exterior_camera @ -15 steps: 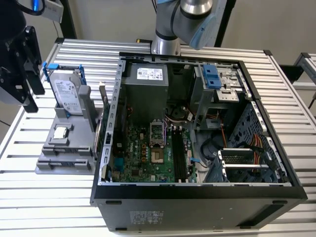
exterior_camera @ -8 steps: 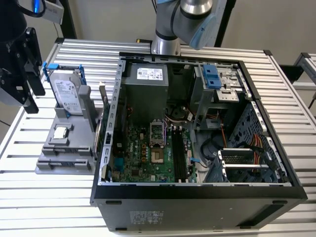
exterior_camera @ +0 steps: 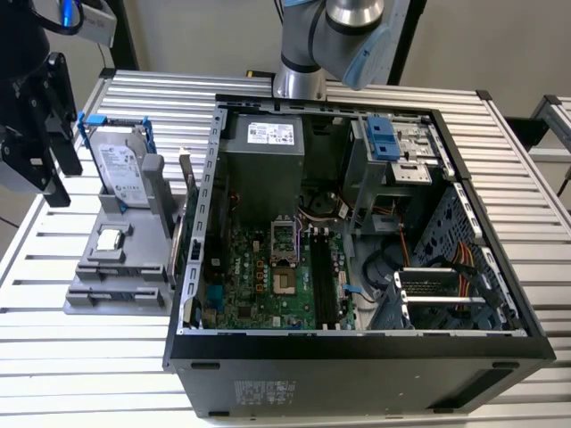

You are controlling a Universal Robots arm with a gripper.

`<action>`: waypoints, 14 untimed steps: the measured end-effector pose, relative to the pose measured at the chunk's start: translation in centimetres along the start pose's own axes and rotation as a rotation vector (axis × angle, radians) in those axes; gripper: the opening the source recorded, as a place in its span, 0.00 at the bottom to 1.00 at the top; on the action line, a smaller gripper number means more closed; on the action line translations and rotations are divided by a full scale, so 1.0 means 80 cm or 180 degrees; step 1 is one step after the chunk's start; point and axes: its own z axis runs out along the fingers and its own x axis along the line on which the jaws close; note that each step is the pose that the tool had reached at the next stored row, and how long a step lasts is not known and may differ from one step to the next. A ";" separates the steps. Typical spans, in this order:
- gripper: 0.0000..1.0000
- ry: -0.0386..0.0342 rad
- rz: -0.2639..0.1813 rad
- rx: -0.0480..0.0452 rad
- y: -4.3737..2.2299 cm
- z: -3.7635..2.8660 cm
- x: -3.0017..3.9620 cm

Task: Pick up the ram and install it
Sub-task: 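Pick up the ram and move it above insertion slot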

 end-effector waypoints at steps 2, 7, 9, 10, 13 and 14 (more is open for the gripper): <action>1.00 0.0002 0.0000 -0.0001 0.0001 0.0001 0.0000; 1.00 -0.0001 0.0145 -0.0001 0.0000 0.0053 -0.0001; 1.00 -0.0002 0.0179 -0.0002 -0.0001 0.0081 -0.0001; 1.00 -0.0002 0.0182 -0.0002 -0.0002 0.0093 -0.0001; 1.00 -0.0001 0.0183 -0.0002 -0.0003 0.0119 -0.0002; 1.00 0.0000 0.0183 -0.0002 -0.0003 0.0122 -0.0001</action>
